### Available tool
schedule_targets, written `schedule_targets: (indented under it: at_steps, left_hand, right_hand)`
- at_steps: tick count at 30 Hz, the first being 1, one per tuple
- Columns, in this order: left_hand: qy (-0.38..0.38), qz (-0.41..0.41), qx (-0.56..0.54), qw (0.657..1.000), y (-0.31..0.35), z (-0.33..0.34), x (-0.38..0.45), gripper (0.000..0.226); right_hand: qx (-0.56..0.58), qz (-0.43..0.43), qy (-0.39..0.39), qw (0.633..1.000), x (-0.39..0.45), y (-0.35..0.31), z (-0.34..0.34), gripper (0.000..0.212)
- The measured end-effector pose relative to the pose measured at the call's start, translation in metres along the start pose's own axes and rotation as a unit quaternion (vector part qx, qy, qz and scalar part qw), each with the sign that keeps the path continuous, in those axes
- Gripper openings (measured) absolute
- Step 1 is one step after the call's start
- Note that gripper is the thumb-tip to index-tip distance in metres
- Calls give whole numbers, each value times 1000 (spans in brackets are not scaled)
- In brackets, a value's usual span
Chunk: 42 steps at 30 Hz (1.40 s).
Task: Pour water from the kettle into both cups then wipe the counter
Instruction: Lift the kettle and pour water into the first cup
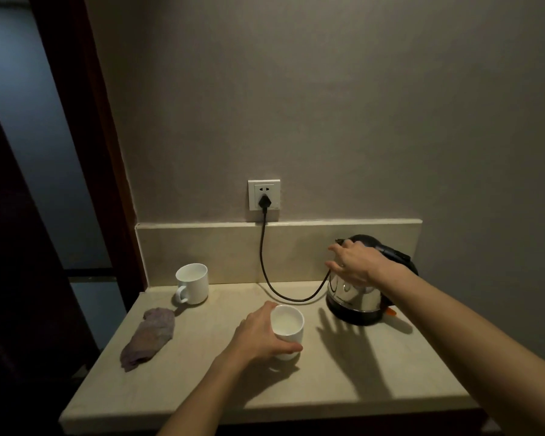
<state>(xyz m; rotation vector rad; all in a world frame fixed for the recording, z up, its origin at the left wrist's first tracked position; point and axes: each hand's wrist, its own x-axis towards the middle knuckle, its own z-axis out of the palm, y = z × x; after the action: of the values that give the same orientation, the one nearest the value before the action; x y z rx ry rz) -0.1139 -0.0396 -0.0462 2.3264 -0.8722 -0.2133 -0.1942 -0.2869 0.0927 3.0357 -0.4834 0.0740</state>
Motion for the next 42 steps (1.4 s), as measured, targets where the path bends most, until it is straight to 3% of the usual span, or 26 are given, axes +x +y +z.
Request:
schedule_targets:
  at_steps: [5, 9, 12, 16, 22, 27, 35, 42]
  left_hand:
    - [-2, 10, -22, 1000, -1, 1, -1, 90]
    - [-1, 15, -30, 999, -2, 2, 1, 91]
    - [0, 15, -28, 999, -2, 1, 1, 91]
    - [-4, 11, -35, 999, -1, 1, 2, 93]
    - [1, 4, -47, 999, 1, 5, 0, 92]
    - [9, 7, -55, 998, 0, 7, 0, 89]
    - [11, 11, -55, 998, 2, 7, -2, 85]
    - [21, 12, -56, 998, -3, 8, -2, 89]
  right_hand:
    - [24, 54, 27, 998, -11, 50, -4, 64]
    - [166, 128, 30, 977, -24, 88, 10, 67]
    - [296, 137, 51, 944, -32, 103, 23, 46]
    - [379, 131, 68, 914, -42, 107, 33, 24]
    - [453, 136, 100, 875, -52, 107, 41, 39]
    - [486, 98, 73, 865, -58, 99, 63, 29]
    - [617, 131, 61, 774, -52, 64, 71, 59]
    - [660, 193, 111, 717, -49, 61, 71, 36]
